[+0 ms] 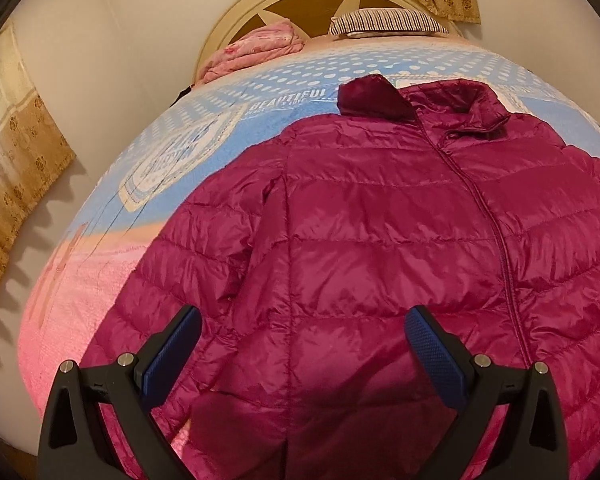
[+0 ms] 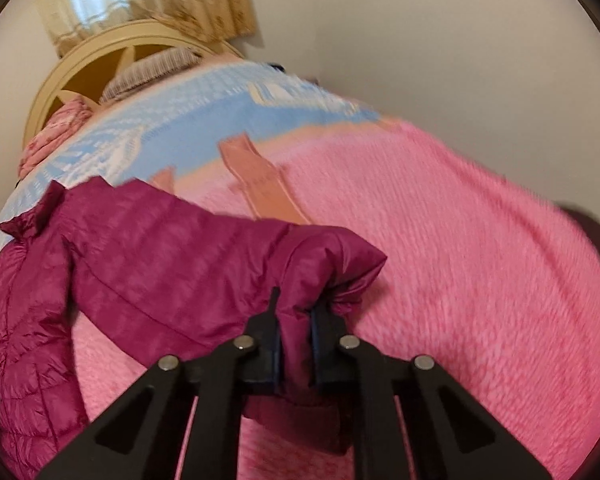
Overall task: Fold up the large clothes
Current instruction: 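Grasp the cuff of one jacket sleeve with the right gripper, then fold the held sleeve across the jacket body and open the right gripper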
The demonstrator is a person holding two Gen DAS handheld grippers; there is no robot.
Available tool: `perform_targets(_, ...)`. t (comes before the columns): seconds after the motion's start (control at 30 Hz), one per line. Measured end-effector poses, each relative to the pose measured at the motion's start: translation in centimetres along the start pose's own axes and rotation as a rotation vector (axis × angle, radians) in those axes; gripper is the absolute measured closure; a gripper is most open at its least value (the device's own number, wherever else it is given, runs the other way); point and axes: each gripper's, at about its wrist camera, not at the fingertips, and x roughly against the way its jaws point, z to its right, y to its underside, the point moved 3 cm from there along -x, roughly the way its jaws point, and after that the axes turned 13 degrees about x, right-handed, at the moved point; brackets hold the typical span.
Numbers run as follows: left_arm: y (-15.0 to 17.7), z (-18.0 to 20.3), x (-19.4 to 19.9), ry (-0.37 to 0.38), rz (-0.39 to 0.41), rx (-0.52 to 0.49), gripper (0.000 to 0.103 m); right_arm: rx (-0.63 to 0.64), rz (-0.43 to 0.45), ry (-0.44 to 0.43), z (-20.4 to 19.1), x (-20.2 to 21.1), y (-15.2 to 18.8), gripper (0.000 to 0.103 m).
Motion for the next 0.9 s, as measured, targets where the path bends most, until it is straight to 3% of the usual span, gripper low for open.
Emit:
perform_targets(0.2, -1.2, -1.4, 0.2, -0.01, 0.019, 0.022, 0.001, 0.138, 0.107, -0.021, -5.5, 3.7, -4.6, 0.09)
perform_targets(0.43, -2.6, -4.4, -0.6, -0.043, 0.037, 0.049, 0.001, 0.315, 0.184, -0.082, -14.7, 5.9, -8.0, 0.091)
perform_targets(0.7, -3.6, -8.4, -3.0, -0.09, 0.029, 0.101, 0.001, 0.448, 0.189, -0.156, -23.9, 5.0, -8.9, 0.091)
perform_targets(0.9, -3.8, -11.3, -4.8, -0.122, 0.016, 0.15, 0.001, 0.548, 0.19, -0.222, -31.5, 5.2, -7.8, 0.091)
